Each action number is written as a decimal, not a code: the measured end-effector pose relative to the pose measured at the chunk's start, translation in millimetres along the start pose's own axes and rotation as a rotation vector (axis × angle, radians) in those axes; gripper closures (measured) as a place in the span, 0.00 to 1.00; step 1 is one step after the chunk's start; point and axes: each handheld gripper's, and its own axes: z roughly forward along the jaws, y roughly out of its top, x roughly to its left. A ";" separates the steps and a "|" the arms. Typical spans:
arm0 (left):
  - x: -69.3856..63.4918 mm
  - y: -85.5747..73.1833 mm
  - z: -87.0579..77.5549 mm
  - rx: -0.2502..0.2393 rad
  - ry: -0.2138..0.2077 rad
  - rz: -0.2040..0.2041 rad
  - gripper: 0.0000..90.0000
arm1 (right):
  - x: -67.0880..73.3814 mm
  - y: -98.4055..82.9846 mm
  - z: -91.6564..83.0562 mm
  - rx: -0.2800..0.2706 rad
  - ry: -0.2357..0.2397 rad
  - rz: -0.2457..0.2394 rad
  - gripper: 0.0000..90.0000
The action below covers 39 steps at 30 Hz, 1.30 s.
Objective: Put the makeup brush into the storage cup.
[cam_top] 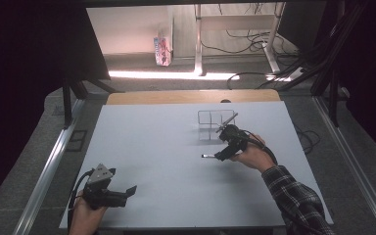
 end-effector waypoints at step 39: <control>-0.1 -0.8 -0.1 0.006 0.004 0.003 0.01 | 3.5 2.2 33.1 0.166 0.075 -0.106 0.93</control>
